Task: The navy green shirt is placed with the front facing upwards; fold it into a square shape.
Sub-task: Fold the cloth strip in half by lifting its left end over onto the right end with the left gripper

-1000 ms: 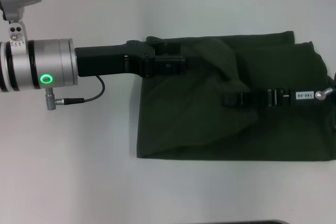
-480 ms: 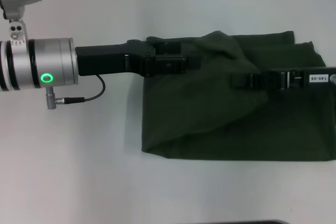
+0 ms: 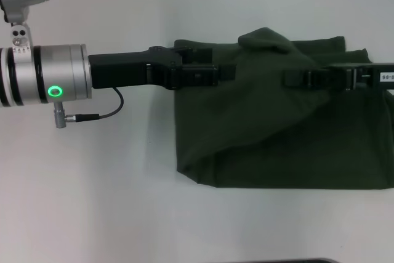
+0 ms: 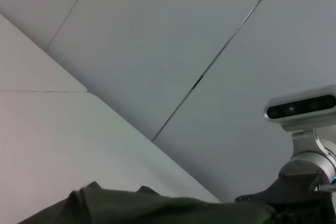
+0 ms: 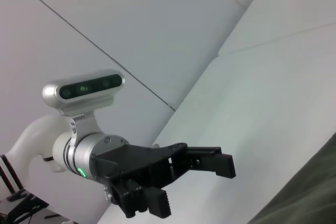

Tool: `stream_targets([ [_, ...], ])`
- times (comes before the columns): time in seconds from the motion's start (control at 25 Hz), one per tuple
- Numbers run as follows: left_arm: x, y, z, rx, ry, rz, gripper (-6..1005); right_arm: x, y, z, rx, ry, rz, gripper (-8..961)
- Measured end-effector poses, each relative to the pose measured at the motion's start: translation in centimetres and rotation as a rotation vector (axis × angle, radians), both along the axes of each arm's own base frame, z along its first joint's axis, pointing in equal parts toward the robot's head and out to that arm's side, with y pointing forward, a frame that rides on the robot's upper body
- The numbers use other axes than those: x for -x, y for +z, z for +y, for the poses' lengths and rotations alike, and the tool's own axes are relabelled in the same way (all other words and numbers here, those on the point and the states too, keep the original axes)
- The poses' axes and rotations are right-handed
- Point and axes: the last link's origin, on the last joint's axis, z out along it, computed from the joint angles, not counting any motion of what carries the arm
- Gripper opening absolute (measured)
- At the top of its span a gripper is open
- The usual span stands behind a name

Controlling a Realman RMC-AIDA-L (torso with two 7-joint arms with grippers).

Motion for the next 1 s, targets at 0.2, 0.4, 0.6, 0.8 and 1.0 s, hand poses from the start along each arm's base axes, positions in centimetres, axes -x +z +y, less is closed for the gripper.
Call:
stream_targets([
  [0.2, 0.0, 0.0, 0.0, -0.002, 0.003, 0.001, 916, -0.6, 1.1, -0.3, -0.036, -0.013, 0.0, 17],
  [0.4, 0.1, 0.0, 0.1, -0.005, 0.009, 0.003, 916, -1.4, 2.2, -1.1, -0.068, -0.031, -0.002, 17],
  [0.6, 0.0, -0.1, 0.2, -0.007, 0.009, 0.004, 916, -2.1, 3.5, -2.0, -0.105, -0.042, -0.009, 16],
  [0.8, 0.0, -0.1, 0.2, -0.007, 0.01, 0.003, 916, -2.3, 4.4, -2.1, -0.114, -0.048, -0.019, 16],
  [1.0, -0.1, -0.2, 0.2, -0.007, 0.015, 0.001, 916, -2.4, 5.1, -2.2, -0.127, -0.051, -0.033, 17],
])
